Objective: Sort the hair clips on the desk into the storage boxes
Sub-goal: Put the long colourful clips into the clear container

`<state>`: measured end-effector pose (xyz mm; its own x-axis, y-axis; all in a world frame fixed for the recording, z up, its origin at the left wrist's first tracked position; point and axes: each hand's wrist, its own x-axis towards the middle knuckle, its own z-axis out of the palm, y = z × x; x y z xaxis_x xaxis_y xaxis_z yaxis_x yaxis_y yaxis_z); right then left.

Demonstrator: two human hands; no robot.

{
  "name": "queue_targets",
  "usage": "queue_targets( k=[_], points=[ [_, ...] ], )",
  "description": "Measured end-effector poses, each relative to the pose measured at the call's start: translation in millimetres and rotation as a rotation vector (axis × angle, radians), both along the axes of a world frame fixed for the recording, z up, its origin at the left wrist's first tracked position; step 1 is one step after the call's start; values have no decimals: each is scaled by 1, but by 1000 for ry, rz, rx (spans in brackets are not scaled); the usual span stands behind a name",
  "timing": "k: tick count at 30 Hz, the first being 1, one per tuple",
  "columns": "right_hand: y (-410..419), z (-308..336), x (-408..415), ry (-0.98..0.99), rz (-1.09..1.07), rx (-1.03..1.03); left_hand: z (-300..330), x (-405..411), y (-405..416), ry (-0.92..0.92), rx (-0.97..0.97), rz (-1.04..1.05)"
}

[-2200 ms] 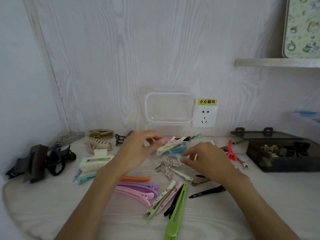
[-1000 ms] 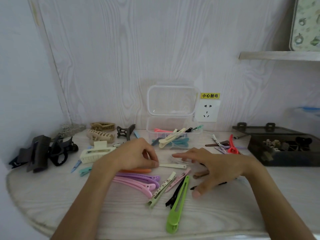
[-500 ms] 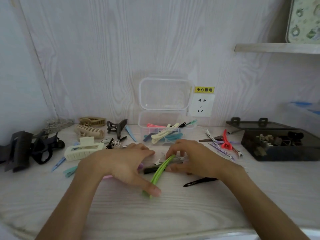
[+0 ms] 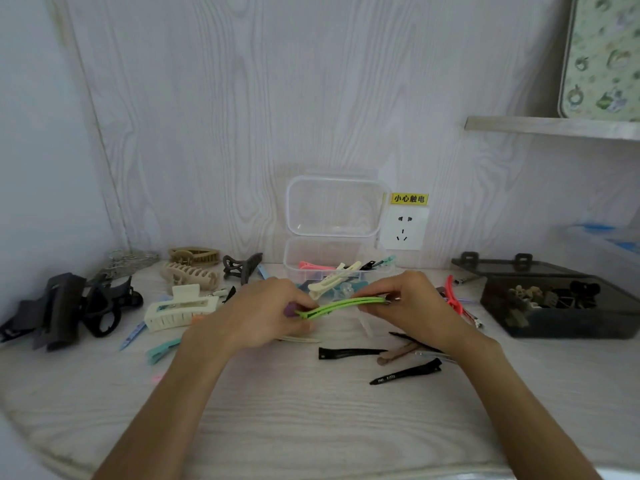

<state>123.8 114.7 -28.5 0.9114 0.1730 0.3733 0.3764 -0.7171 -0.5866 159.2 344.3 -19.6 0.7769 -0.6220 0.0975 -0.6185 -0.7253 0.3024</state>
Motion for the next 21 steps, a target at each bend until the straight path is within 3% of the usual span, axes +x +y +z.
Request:
queue_targets(
  k=[5,9,11,15,18,21],
  points=[
    [6,9,2,-262,-20,259,6,1,-1,-193,-343,6],
    [15,24,20,-524,-191,171,8,7,-1,-206,-561,68],
    [18,25,34,-477,-211,65,5,10,-1,-280,-572,126],
    [17,6,47,-193,-164,-158,-1,14,-2,-364,-673,245],
    [6,9,39,-243,-158,-118,0,21,-9,-384,-814,274],
    [-11,16,22,-309,-196,-1,5,23,-25,-435,-832,292]
  ],
)
